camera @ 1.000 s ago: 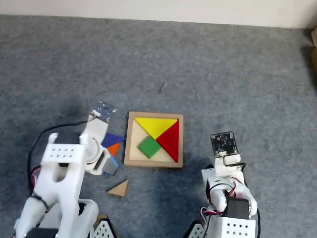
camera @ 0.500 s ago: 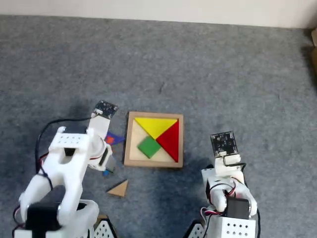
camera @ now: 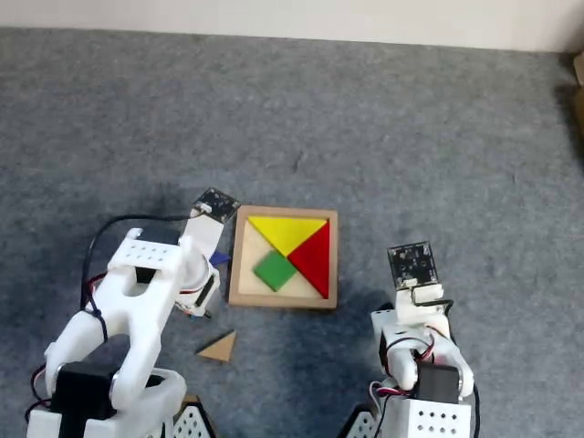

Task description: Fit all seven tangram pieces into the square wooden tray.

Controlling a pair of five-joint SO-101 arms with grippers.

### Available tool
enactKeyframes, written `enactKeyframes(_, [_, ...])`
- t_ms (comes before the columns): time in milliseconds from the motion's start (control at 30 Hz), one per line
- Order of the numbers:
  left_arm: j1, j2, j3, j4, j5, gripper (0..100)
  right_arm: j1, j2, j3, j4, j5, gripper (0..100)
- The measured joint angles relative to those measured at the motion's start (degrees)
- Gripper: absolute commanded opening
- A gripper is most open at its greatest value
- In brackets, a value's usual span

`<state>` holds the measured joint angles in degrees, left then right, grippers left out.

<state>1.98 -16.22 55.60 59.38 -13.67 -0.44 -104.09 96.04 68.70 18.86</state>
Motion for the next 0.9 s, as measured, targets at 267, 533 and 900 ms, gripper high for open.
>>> enactKeyframes(267, [0.26,0.0,-2.37,0.0,0.09,13,0.0,0.0,0.0,0.0,0.0,4.8])
enactKeyframes(533, [0.7,0.0,-10.37,5.45,0.18,13,0.0,0.0,0.0,0.0,0.0,4.8])
enactKeyframes(900, [0.7,0.26,-13.89,7.03,0.0,15,0.0,0.0,0.0,0.0,0.0,4.8])
